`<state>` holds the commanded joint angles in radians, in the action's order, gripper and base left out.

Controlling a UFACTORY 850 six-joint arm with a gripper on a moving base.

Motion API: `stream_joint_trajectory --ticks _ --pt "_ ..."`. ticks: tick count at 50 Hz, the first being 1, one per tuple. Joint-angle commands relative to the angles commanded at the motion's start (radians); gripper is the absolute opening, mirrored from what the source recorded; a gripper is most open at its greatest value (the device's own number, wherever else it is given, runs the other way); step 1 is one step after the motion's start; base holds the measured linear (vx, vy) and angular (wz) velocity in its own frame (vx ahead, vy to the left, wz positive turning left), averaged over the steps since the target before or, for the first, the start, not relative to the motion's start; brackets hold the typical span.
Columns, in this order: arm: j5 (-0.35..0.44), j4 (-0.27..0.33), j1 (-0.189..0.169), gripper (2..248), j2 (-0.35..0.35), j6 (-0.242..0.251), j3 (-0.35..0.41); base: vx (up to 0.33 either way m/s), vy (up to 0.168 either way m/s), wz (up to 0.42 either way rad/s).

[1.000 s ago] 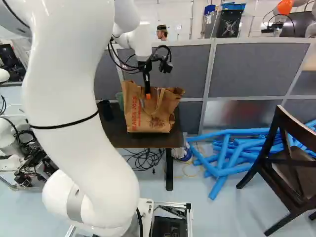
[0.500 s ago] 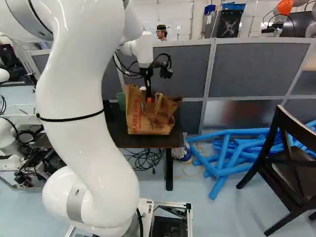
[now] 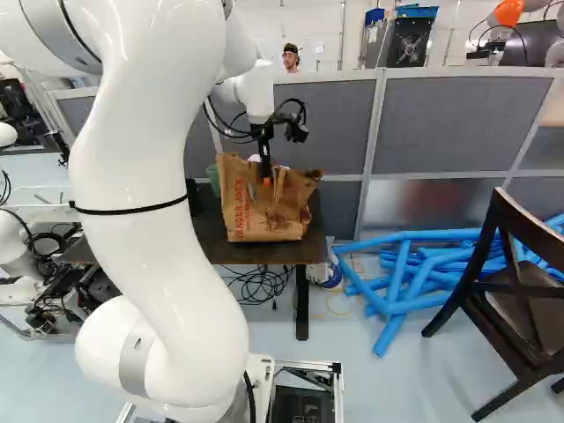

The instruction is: Pick up the bag on the ground and place it on the table

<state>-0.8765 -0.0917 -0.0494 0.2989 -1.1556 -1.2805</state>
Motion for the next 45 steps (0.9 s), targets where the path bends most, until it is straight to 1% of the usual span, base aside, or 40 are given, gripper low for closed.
stream_joint_trajectory --ticks 3,4,8,9,14,15,19,20,24,25,30,31,45 --pt "0.0 0.0 0.0 57 0.0 0.0 0.0 0.0 0.0 0.0" --pt "0.0 0.0 0.0 91 0.0 0.0 0.0 0.0 0.0 0.0" --pt "0.0 0.0 0.0 91 0.0 0.0 0.0 0.0 0.0 0.0" --pt "0.0 0.0 0.0 127 0.0 0.0 0.0 0.0 0.0 0.0" --pt "0.0 0.0 0.0 127 0.0 0.0 0.0 0.0 0.0 0.0" --pt "0.0 0.0 0.0 163 0.0 0.0 0.0 0.0 0.0 0.0" --pt "0.0 0.0 0.0 163 0.0 0.0 0.0 0.0 0.0 0.0" --pt "0.0 0.0 0.0 199 0.0 0.0 0.0 0.0 0.0 0.0" --pt "0.0 0.0 0.0 199 0.0 0.0 0.0 0.0 0.0 0.0" --pt "0.0 0.0 0.0 235 0.0 0.0 0.0 0.0 0.0 0.0" --pt "0.0 0.0 0.0 235 0.0 0.0 0.0 0.0 0.0 0.0" --pt "0.0 0.0 0.0 247 0.0 0.0 0.0 0.0 0.0 0.0" --pt "0.0 0.0 0.0 247 -0.022 0.0 0.003 0.0 0.0 0.0"
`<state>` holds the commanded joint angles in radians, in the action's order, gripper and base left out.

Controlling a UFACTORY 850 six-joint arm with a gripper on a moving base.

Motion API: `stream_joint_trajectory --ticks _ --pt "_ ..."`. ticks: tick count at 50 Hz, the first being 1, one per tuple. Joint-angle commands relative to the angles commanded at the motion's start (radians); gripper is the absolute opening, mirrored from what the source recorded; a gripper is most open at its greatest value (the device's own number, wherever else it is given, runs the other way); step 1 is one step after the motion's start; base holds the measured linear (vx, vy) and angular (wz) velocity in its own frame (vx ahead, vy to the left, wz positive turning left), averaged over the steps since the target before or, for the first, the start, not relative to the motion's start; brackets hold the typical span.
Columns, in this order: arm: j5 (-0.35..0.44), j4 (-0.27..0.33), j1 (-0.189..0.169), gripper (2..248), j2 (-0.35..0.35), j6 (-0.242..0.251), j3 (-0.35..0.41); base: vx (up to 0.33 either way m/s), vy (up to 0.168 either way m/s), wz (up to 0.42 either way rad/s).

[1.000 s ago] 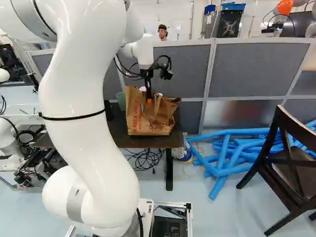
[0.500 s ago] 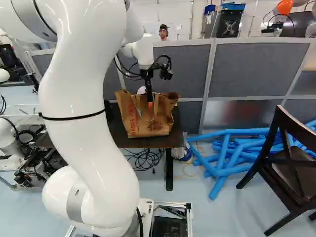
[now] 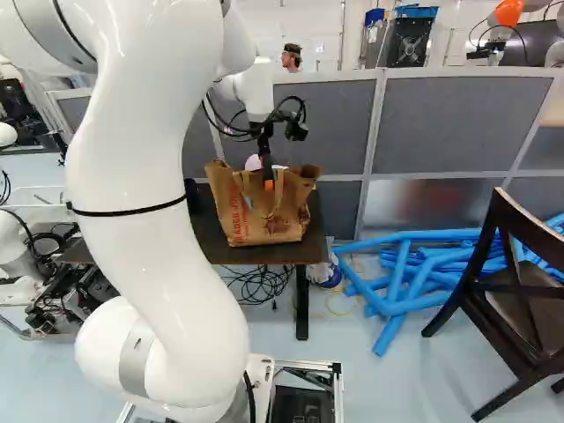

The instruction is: Pick up the bag on the ground and place it on the table

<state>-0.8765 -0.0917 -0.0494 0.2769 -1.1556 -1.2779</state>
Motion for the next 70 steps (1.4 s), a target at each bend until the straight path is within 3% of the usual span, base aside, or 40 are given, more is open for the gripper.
stream_joint_trajectory --ticks 39,70 --pt "0.0 0.0 0.043 247 -0.109 0.0 0.005 0.0 0.0 0.0" --pt "-0.031 0.0 0.048 247 -0.198 0.0 0.011 0.0 0.0 0.0"
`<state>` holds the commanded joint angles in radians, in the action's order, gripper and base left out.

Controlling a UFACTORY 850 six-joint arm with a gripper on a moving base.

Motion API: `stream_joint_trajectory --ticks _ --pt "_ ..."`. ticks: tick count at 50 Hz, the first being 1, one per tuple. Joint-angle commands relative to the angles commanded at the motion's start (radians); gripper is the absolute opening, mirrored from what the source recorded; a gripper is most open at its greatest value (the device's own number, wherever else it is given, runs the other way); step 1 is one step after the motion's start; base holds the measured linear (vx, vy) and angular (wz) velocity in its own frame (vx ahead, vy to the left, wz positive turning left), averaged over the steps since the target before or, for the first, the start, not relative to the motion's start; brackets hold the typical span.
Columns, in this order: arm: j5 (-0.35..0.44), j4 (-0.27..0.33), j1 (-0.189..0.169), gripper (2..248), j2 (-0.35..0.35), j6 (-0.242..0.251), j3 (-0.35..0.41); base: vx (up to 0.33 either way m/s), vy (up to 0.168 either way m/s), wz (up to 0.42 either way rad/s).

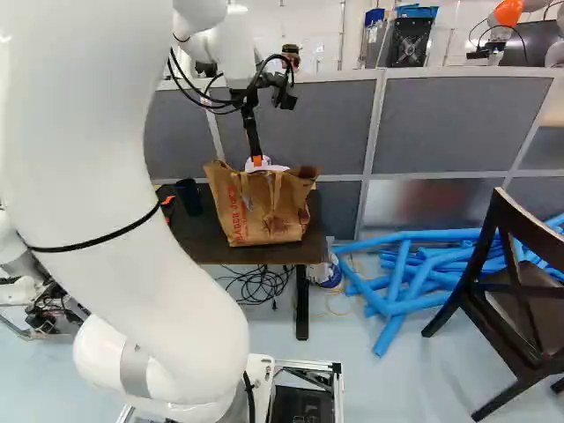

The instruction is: Pick up the bag on the ground and place it on the table

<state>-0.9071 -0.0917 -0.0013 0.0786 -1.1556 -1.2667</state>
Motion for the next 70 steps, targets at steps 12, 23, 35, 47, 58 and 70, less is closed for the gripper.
stream_joint_trajectory --ticks 12,23,35,47,58,70 --pt "-0.056 0.0 0.0 247 -0.051 0.0 0.018 0.0 0.0 0.0" --pt "-0.115 0.0 0.0 247 -0.104 0.0 0.038 0.0 0.0 0.0" --pt "-0.176 0.0 0.0 247 -0.148 0.0 0.051 0.0 0.0 0.0" --pt "-0.192 0.0 0.0 247 -0.153 0.0 0.052 0.0 0.0 0.0" --pt "-0.192 0.0 0.0 247 -0.153 0.0 0.052 0.0 0.0 0.0" --pt "-0.192 0.0 0.0 247 -0.153 0.0 0.052 -0.085 -0.003 -0.002"
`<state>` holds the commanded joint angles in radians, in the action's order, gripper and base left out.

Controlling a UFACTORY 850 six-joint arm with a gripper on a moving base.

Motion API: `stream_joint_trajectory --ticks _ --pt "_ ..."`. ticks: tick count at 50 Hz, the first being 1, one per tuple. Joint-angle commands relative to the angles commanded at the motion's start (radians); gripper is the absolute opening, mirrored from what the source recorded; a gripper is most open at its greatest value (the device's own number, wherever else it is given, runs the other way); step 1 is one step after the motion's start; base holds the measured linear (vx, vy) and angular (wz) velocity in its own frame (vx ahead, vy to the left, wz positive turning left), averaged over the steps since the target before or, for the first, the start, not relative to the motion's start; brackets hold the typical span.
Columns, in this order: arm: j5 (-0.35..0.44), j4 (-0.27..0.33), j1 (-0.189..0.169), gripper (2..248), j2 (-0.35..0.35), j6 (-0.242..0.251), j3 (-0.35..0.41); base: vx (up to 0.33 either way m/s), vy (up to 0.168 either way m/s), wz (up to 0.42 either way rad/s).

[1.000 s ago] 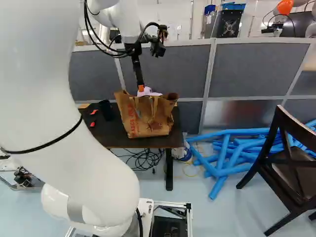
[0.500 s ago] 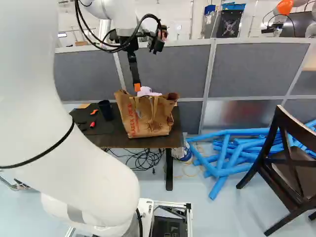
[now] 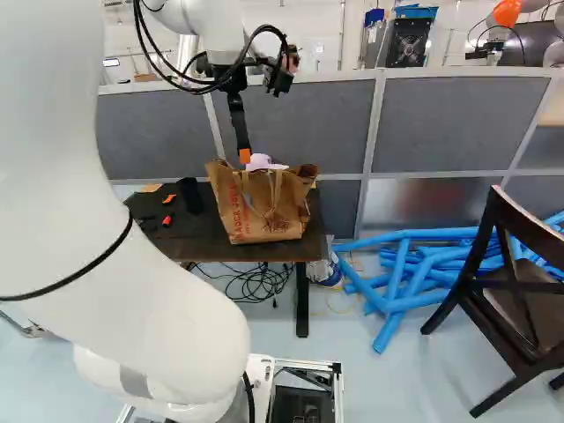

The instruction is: Pick up the bag on the ground and place it on the table

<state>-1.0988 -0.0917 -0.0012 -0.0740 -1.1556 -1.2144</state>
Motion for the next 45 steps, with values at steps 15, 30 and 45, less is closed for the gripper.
stream_joint_trajectory --ticks 15,30,45 --pt "0.0 0.0 0.0 247 0.0 0.0 0.0 -0.167 -0.005 0.001" --pt "0.0 0.0 0.0 247 0.0 0.0 0.0 -0.176 -0.003 0.001" --pt "0.0 0.0 0.0 247 0.0 0.0 0.0 -0.176 -0.005 0.002"
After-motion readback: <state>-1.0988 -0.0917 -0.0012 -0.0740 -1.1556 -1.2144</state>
